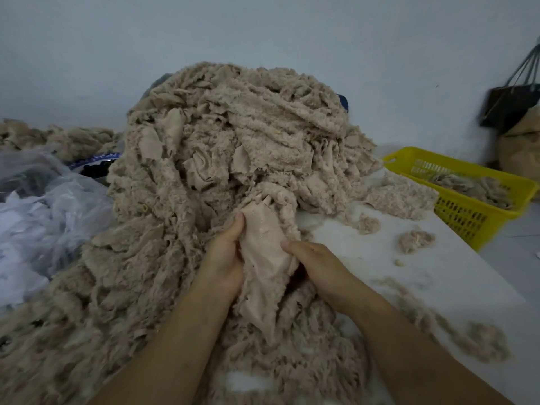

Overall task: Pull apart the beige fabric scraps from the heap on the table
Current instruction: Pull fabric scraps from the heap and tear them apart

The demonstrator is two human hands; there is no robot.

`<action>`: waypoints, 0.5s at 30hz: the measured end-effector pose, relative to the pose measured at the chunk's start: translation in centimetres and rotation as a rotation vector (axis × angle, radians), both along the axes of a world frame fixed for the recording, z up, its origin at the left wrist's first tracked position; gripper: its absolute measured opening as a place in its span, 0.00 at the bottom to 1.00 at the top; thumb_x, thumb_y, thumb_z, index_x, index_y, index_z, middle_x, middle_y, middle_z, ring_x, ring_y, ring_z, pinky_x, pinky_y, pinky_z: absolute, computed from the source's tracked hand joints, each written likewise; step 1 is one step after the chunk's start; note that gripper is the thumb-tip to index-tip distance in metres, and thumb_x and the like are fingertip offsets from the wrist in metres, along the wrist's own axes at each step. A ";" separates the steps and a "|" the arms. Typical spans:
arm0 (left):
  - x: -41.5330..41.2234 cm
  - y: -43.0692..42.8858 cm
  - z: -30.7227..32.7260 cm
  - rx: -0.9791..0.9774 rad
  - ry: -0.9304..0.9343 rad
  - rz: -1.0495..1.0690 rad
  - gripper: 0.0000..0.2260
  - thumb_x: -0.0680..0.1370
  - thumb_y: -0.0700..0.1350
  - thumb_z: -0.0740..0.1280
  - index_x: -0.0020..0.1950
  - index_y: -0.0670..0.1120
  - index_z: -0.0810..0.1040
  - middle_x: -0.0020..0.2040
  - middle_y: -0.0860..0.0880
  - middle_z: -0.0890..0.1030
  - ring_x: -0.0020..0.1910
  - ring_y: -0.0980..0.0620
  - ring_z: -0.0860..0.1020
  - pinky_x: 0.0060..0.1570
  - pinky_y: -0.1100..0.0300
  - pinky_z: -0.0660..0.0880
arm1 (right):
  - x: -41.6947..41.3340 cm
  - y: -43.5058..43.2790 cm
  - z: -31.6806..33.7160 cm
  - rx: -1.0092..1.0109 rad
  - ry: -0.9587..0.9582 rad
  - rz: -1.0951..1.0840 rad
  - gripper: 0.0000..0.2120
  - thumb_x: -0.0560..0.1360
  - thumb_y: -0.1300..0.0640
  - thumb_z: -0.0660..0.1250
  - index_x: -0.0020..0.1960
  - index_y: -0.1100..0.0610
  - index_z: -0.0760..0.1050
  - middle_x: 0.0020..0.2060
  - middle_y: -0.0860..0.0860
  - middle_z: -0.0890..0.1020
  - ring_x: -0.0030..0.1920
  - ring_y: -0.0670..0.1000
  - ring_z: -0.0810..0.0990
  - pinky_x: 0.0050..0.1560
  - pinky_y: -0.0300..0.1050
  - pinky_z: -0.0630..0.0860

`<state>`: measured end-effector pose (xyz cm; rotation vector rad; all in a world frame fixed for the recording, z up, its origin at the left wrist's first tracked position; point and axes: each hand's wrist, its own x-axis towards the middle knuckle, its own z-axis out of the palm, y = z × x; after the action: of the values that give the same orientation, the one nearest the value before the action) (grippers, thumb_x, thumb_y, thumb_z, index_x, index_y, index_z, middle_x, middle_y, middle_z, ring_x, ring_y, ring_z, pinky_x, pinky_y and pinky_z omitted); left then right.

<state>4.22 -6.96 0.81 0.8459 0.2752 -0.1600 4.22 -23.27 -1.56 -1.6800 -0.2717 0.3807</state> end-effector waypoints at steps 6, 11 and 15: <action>0.0 -0.7 -0.1 -0.065 0.000 0.022 0.20 0.84 0.51 0.59 0.50 0.41 0.87 0.55 0.39 0.84 0.51 0.44 0.84 0.47 0.51 0.81 | -0.9 0.7 0.0 -0.179 -0.081 0.058 0.21 0.68 0.34 0.61 0.28 0.49 0.65 0.26 0.53 0.72 0.27 0.46 0.69 0.36 0.44 0.61; -0.1 -1.5 0.2 0.151 -0.047 0.053 0.28 0.70 0.66 0.65 0.55 0.45 0.84 0.51 0.42 0.86 0.48 0.47 0.86 0.38 0.57 0.82 | -0.4 0.5 -0.6 -0.162 -0.125 0.017 0.21 0.67 0.34 0.59 0.24 0.45 0.59 0.23 0.42 0.61 0.25 0.43 0.59 0.32 0.45 0.56; -0.4 -1.7 -0.3 0.265 -0.141 0.032 0.09 0.77 0.49 0.71 0.44 0.45 0.87 0.48 0.42 0.87 0.44 0.50 0.86 0.35 0.63 0.80 | -0.2 0.8 0.0 0.013 -0.069 -0.094 0.20 0.67 0.22 0.57 0.43 0.31 0.80 0.48 0.31 0.82 0.52 0.33 0.79 0.57 0.35 0.73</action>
<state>3.86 -8.70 0.48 1.1093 0.1794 -0.0339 4.03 -22.44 -1.56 -1.6889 -0.2449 0.2510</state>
